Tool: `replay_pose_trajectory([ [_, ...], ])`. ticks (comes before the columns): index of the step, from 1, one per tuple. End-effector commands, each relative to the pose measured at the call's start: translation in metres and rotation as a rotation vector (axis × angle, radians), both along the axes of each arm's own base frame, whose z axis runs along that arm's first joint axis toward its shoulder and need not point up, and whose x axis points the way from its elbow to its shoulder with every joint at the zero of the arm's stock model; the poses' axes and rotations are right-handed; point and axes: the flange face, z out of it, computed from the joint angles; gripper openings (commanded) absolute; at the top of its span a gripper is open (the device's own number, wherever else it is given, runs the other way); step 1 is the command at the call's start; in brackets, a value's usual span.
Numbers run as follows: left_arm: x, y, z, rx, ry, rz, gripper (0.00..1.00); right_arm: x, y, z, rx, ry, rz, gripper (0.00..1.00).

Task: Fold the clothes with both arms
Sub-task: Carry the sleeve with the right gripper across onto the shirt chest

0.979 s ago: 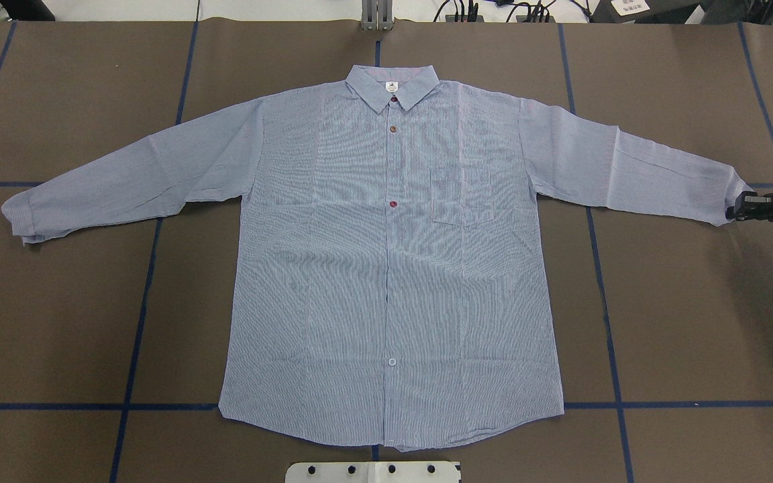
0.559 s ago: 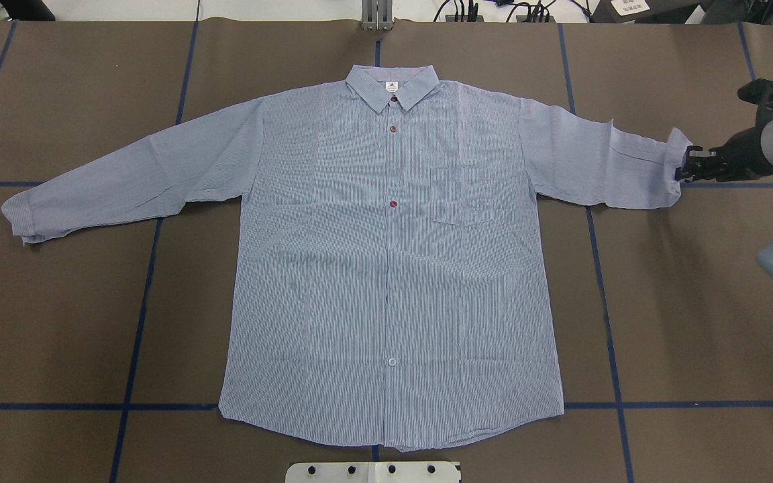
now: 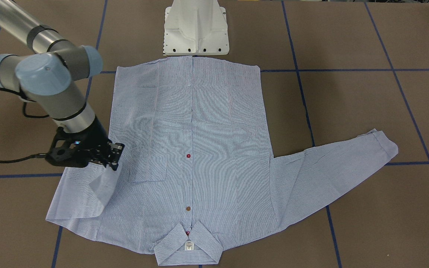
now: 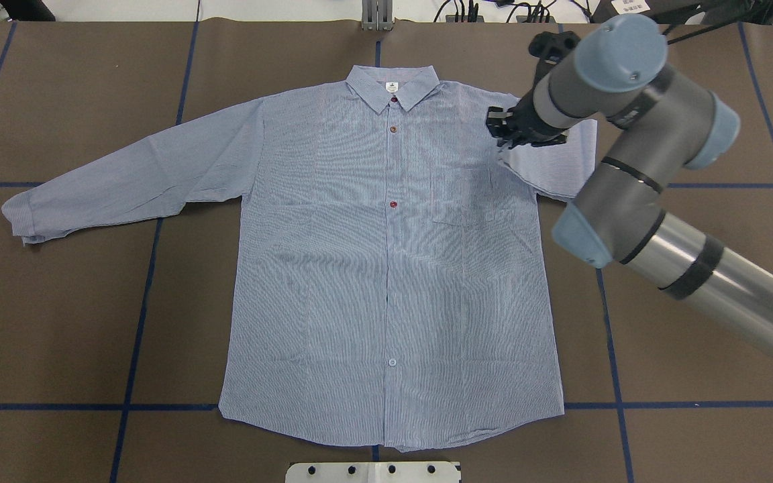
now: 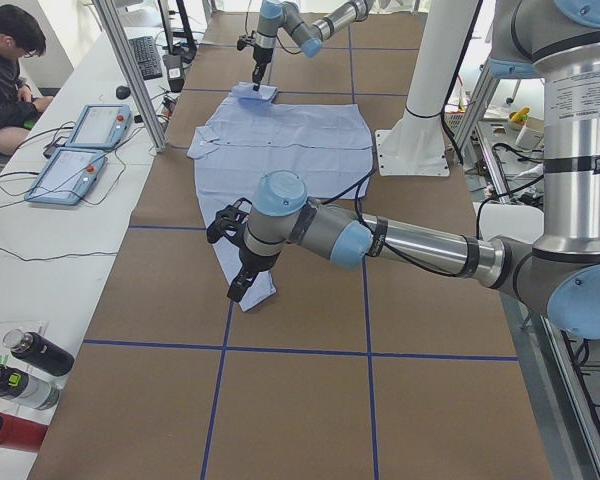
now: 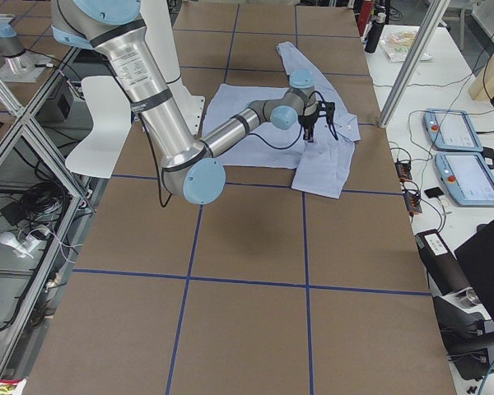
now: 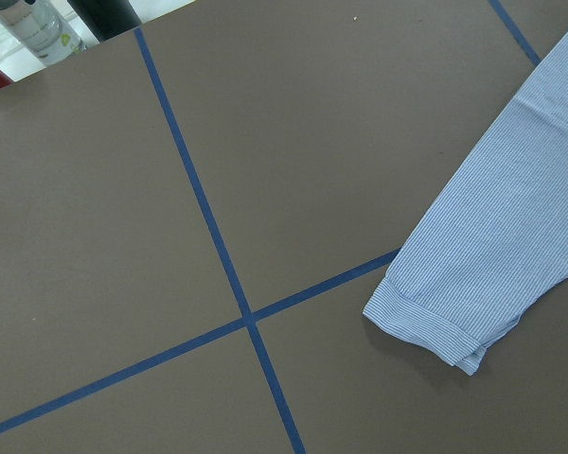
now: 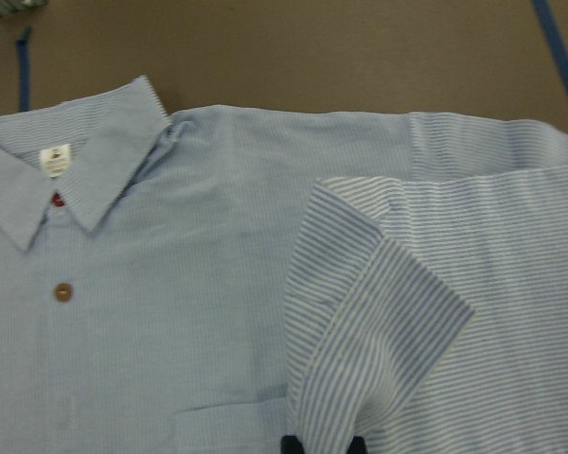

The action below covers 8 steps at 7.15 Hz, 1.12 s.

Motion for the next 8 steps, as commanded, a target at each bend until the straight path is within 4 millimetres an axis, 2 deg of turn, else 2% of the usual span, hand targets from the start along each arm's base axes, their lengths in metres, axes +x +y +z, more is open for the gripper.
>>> replay_pose_trajectory([
  [1, 0.0, -0.001, 0.002, -0.003, 0.0, 0.0, 1.0, -0.128, 0.011, -0.106, 0.096, 0.028, 0.062, 0.0],
  [2, 0.0, -0.001, 0.002, -0.004, 0.0, 0.001, 1.0, -0.162, 0.019, -0.11, 0.125, 0.072, 0.054, 0.0],
  [3, 0.0, -0.001, 0.002, -0.005, 0.0, 0.0, 1.0, -0.188, 0.033, -0.12, 0.189, 0.111, 0.036, 0.0],
  [4, 0.0, -0.001, 0.002, -0.005, 0.0, 0.0, 1.0, -0.207, 0.041, -0.12, 0.21, 0.142, 0.024, 0.0],
  [6, 0.0, -0.001, 0.002, -0.005, 0.0, 0.0, 1.0, -0.24, 0.035, -0.131, 0.247, 0.213, -0.014, 0.04],
  [7, 0.0, 0.0, 0.004, -0.008, 0.0, 0.0, 1.0, -0.244, 0.034, -0.137, 0.249, 0.218, -0.016, 0.87],
  [8, 0.0, 0.001, 0.002, -0.004, 0.0, 0.001, 1.0, -0.251, 0.028, -0.152, 0.26, 0.232, -0.005, 1.0],
])
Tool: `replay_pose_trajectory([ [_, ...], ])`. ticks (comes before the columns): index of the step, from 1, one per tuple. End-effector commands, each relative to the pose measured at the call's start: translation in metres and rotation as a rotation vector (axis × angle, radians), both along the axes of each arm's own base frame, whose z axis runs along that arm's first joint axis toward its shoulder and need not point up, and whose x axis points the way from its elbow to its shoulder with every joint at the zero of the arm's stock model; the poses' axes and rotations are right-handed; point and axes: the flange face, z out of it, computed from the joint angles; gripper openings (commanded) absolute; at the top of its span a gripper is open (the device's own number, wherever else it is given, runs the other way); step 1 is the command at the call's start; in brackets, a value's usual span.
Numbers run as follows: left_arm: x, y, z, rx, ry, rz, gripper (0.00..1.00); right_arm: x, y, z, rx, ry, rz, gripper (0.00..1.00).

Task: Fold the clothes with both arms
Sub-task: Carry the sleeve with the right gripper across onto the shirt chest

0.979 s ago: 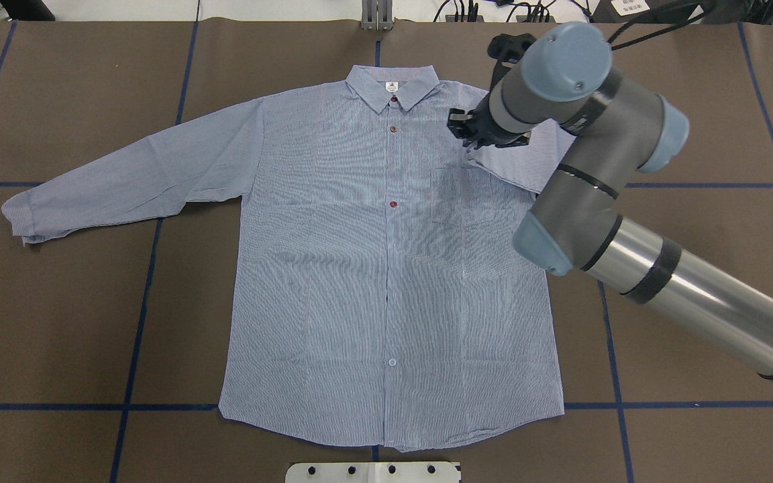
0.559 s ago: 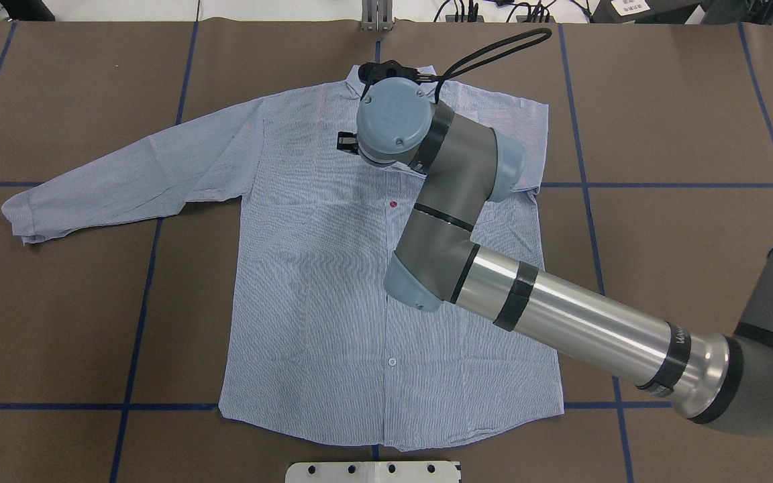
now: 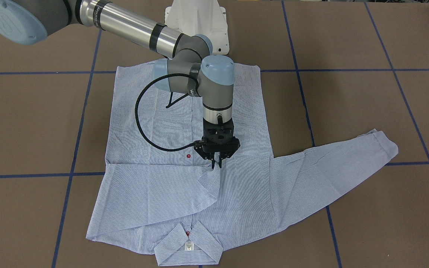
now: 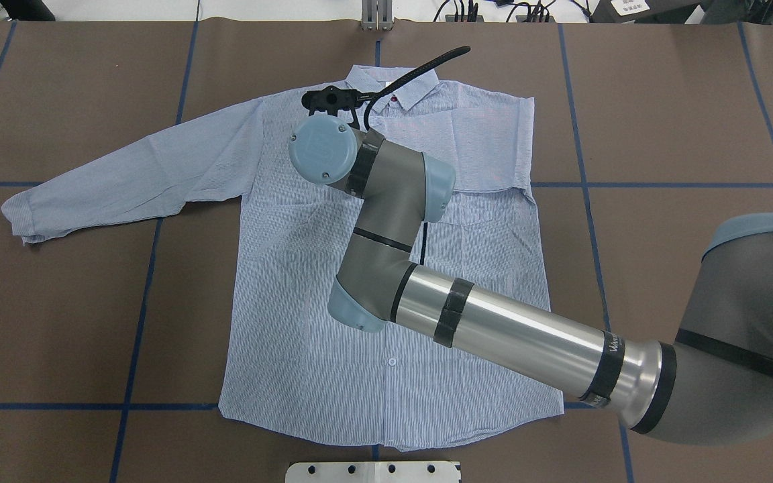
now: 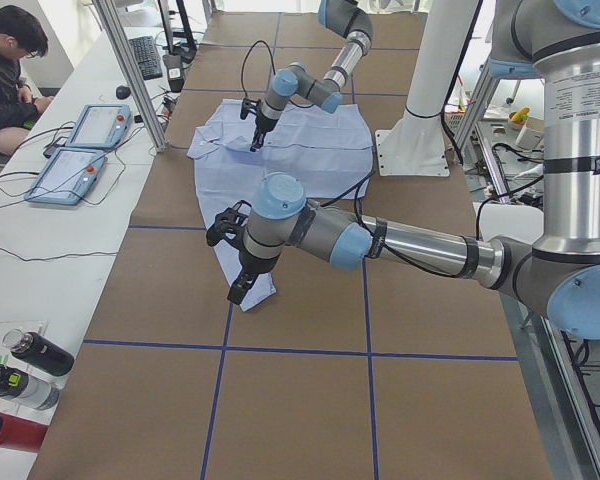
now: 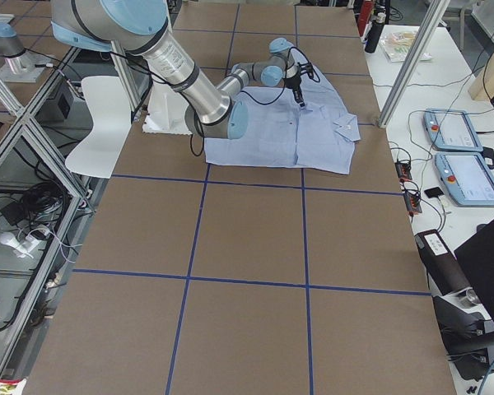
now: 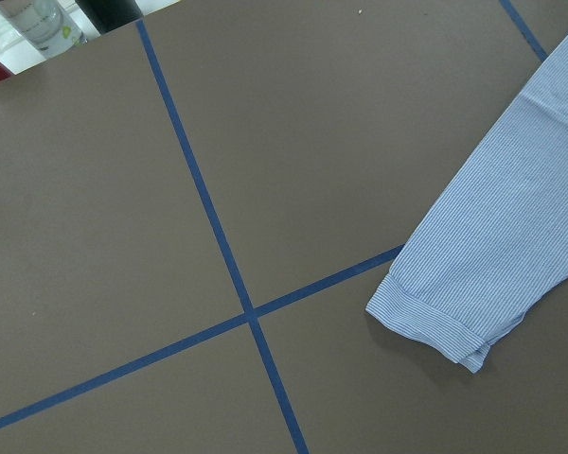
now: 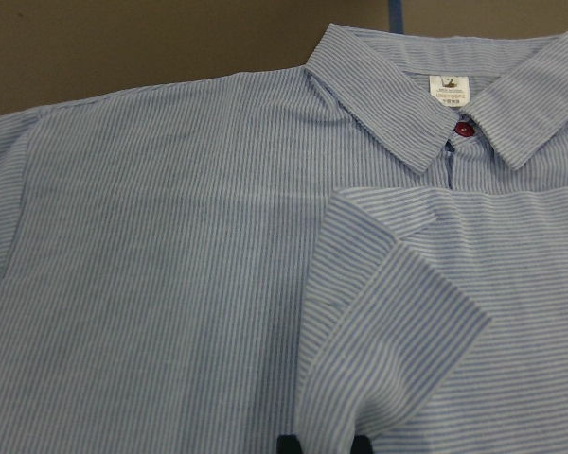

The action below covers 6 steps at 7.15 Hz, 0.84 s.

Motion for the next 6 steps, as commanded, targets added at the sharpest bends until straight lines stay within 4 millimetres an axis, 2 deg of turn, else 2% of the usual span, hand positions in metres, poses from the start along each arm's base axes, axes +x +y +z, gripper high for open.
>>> replay_pose_trajectory([
  [1, 0.0, 0.001, 0.001, -0.001, 0.0, 0.001, 1.0, -0.021, -0.013, -0.033, 0.007, 0.03, 0.007, 1.0],
  [2, 0.0, 0.001, 0.002, -0.004, 0.0, 0.0, 1.0, -0.021, -0.013, -0.04, 0.008, 0.025, 0.007, 1.0],
  [4, 0.0, 0.001, 0.002, -0.004, 0.0, 0.0, 1.0, -0.016, -0.02, -0.034, 0.002, 0.028, -0.006, 1.0],
  [5, 0.002, -0.006, 0.004, -0.011, 0.001, 0.0, 1.0, 0.004, -0.043, -0.03, -0.049, 0.004, -0.044, 1.0],
  [6, 0.004, -0.024, 0.01, -0.031, 0.017, -0.001, 1.0, 0.04, -0.072, -0.01, -0.106, -0.016, -0.097, 1.0],
])
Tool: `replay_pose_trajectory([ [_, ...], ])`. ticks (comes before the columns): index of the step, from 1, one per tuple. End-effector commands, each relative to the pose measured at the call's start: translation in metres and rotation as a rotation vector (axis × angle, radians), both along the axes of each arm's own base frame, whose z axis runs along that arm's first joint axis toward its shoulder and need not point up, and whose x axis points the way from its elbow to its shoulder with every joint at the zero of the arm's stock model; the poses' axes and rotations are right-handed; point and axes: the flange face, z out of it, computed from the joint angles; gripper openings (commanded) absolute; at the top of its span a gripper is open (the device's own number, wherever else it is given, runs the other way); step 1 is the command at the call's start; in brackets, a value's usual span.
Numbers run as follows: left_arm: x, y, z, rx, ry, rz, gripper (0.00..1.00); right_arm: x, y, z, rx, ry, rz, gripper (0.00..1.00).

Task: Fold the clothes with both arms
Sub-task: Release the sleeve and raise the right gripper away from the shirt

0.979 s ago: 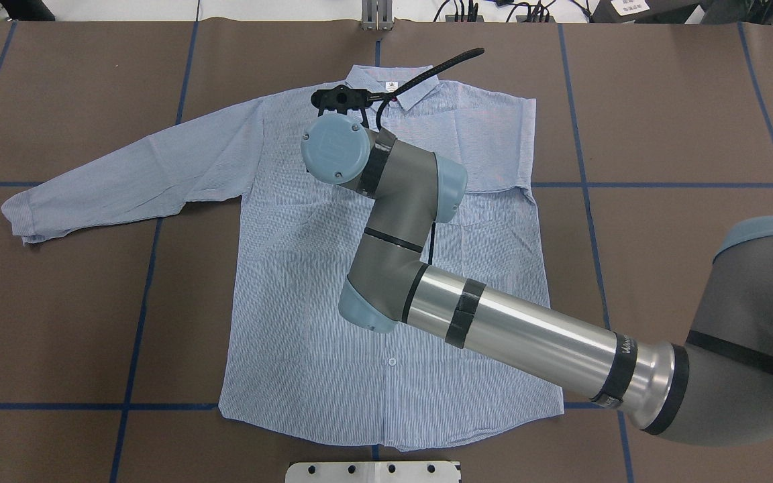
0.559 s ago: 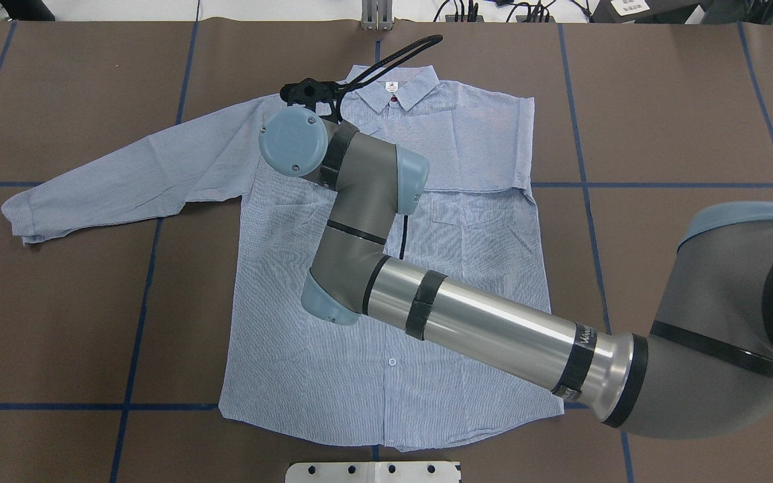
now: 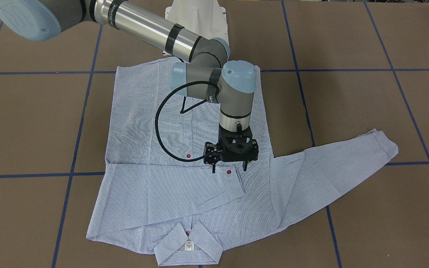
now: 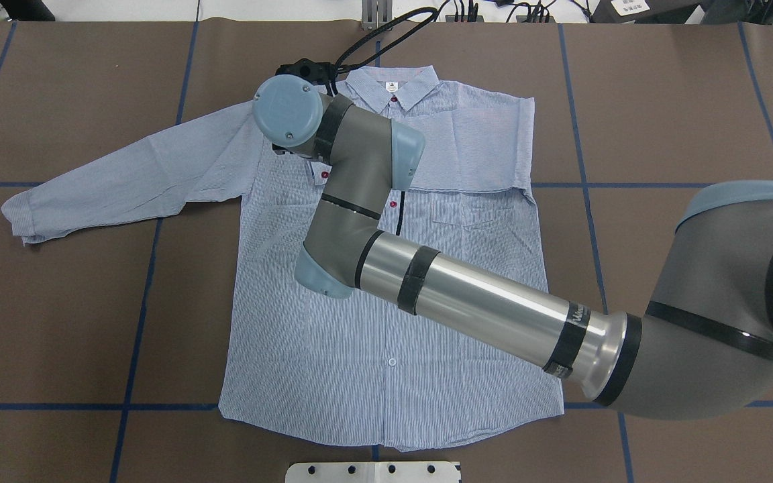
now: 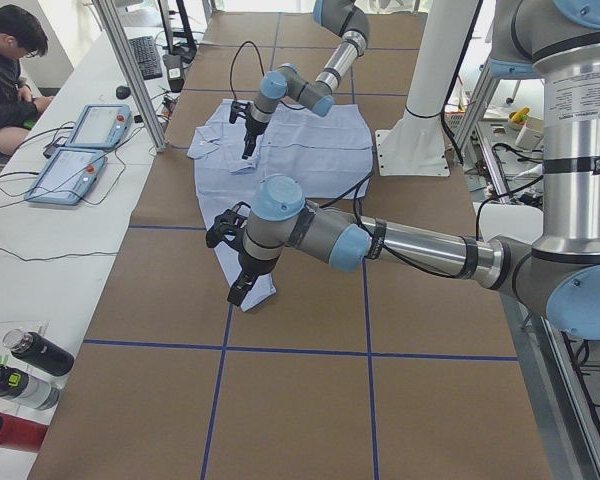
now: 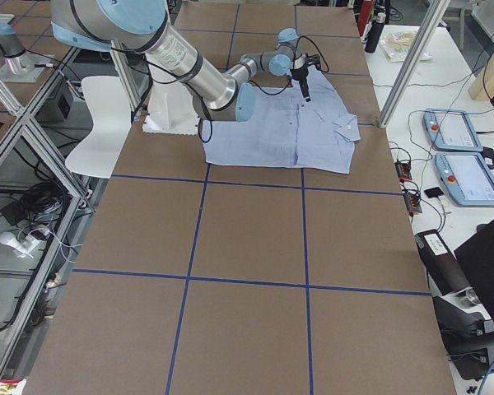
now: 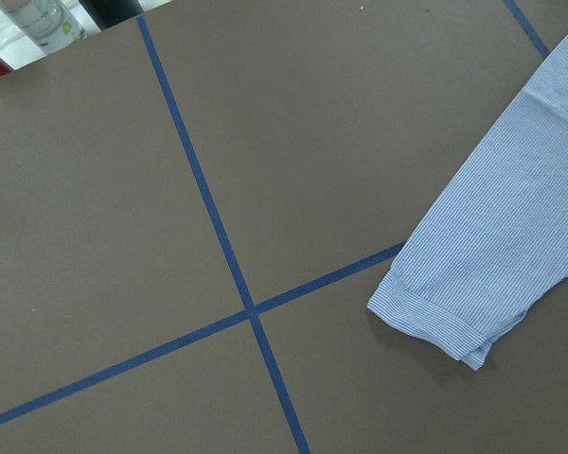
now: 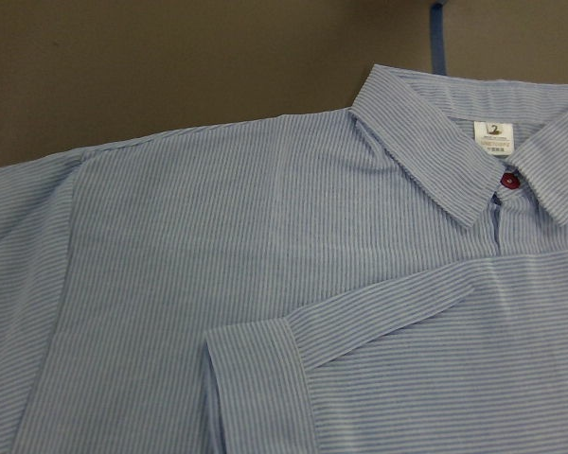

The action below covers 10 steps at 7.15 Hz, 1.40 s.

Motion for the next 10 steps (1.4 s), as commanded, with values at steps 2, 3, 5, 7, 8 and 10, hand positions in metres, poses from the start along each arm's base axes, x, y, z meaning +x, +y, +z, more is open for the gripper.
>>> replay_pose_trajectory([
  [2, 0.009, -0.04, 0.026, -0.034, 0.109, -0.053, 1.0, 0.151, -0.047, 0.09, -0.095, -0.03, -0.134, 1.0],
  [3, 0.034, -0.044, 0.036, -0.007, 0.139, -0.062, 1.0, 0.203, -0.039, 0.116, -0.083, 0.015, -0.168, 1.0],
  [5, 0.105, -0.041, 0.054, -0.022, 0.14, -0.063, 1.0, 0.324, -0.018, 0.18, -0.042, -0.006, -0.256, 1.0],
  [7, 0.153, -0.03, 0.085, -0.07, 0.173, -0.081, 1.0, 0.409, 0.016, 0.252, 0.005, 0.044, -0.31, 1.0],
  [8, 0.174, -0.023, 0.095, -0.113, 0.224, -0.114, 1.0, 0.437, 0.026, 0.275, -0.002, 0.056, -0.314, 1.0],
  [10, 0.202, -0.009, 0.122, -0.142, 0.278, -0.169, 1.0, 0.459, 0.03, 0.282, -0.019, 0.036, -0.303, 1.0],
])
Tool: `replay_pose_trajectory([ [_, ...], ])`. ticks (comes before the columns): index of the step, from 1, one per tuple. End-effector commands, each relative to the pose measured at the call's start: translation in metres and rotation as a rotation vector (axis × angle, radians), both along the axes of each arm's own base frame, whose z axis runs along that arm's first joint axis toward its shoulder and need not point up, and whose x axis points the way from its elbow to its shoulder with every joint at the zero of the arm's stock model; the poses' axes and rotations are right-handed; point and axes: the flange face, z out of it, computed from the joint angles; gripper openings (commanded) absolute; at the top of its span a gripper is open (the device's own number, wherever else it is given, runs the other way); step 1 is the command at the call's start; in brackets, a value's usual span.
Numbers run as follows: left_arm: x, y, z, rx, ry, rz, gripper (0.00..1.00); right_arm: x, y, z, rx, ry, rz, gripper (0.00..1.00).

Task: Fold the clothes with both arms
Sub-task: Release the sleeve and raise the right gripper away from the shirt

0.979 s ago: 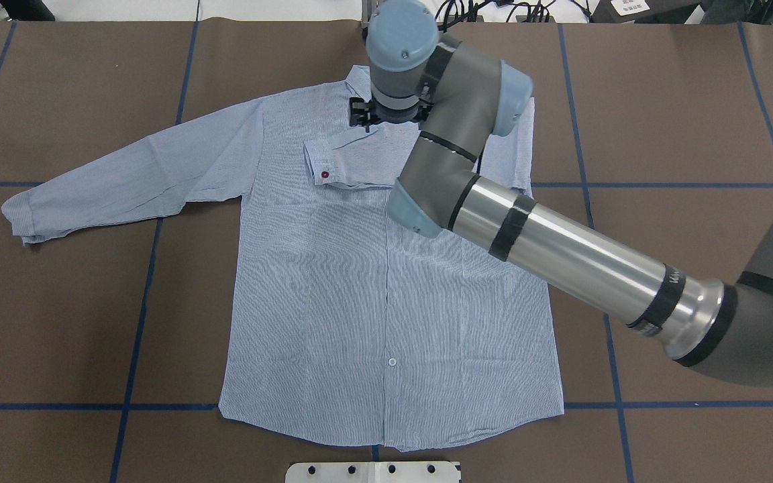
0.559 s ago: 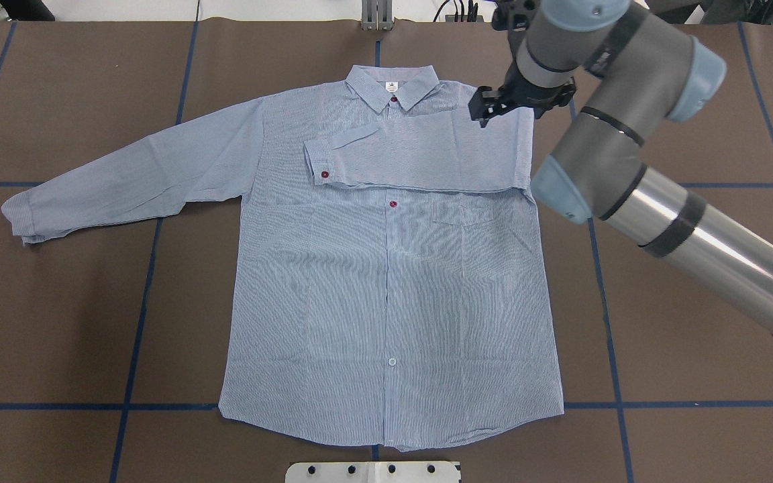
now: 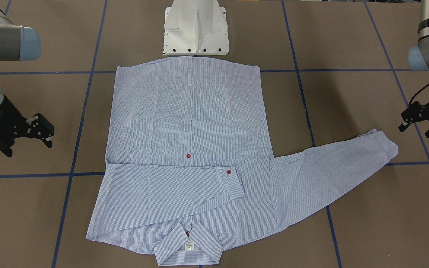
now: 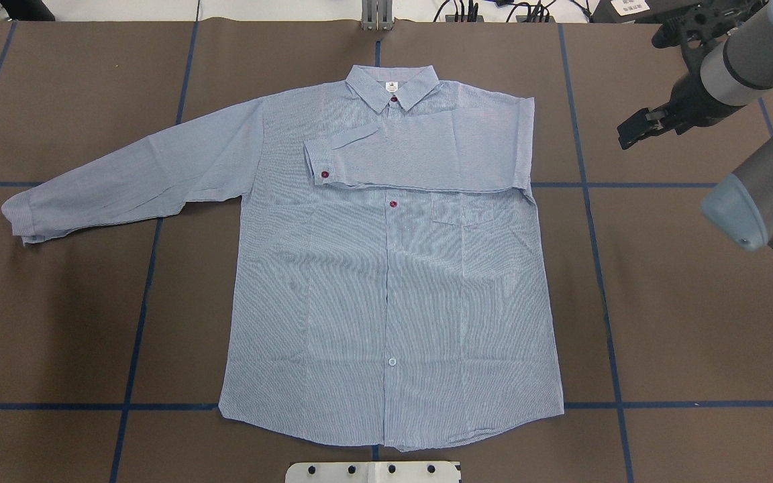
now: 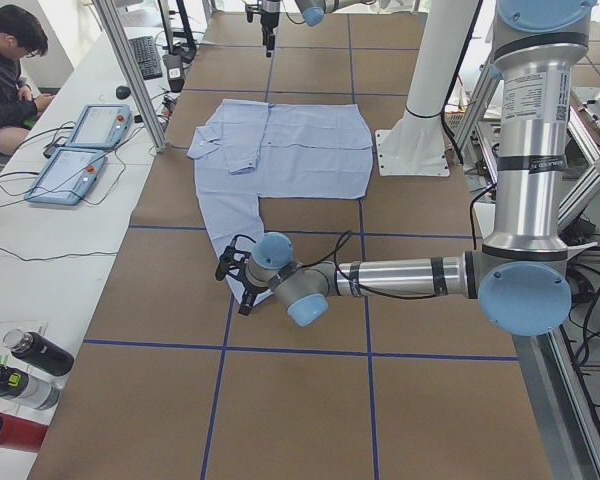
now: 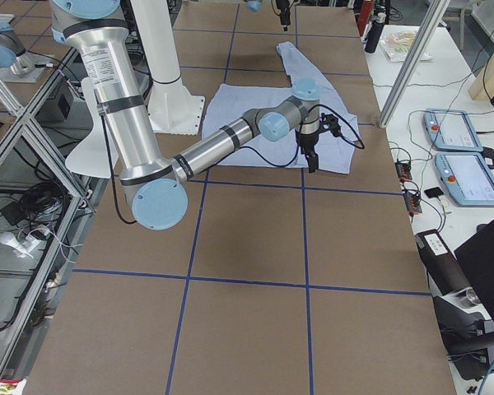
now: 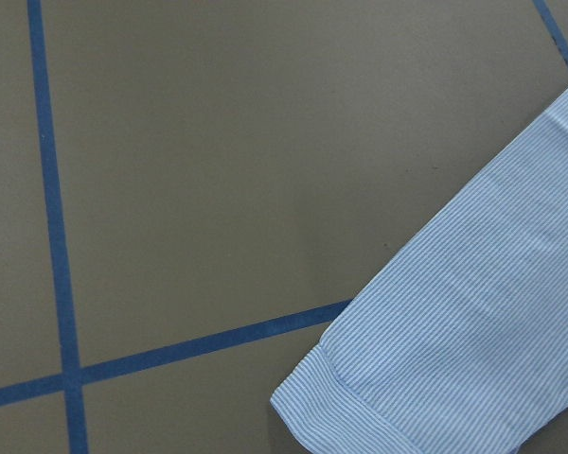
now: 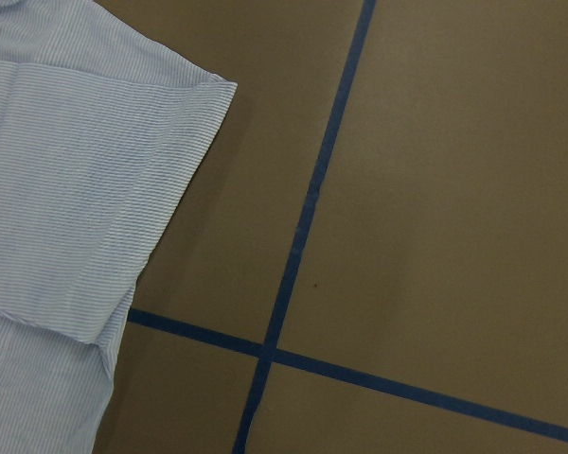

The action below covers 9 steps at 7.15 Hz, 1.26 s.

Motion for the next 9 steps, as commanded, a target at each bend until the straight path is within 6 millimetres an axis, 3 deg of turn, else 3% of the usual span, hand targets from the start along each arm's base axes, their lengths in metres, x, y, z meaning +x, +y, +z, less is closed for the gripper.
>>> replay_pose_trajectory([
  [1, 0.033, 0.014, 0.018, -0.045, 0.049, -0.047, 1.0, 0.013, 0.004, 0.006, -0.008, -0.007, 0.001, 1.0],
  [3, 0.069, 0.025, 0.013, -0.099, 0.09, -0.082, 0.99, 0.013, 0.004, 0.006, -0.008, -0.006, 0.003, 1.0],
  [5, 0.083, 0.029, 0.01, -0.15, 0.123, -0.13, 0.81, 0.013, 0.004, 0.006, -0.008, -0.006, 0.003, 1.0],
  [7, 0.084, 0.027, 0.006, -0.147, 0.13, -0.132, 0.45, 0.013, 0.004, 0.006, -0.008, -0.006, 0.003, 1.0],
  [9, 0.082, 0.03, 0.008, -0.147, 0.126, -0.123, 0.01, 0.012, 0.004, 0.003, -0.007, -0.009, 0.005, 1.0],
])
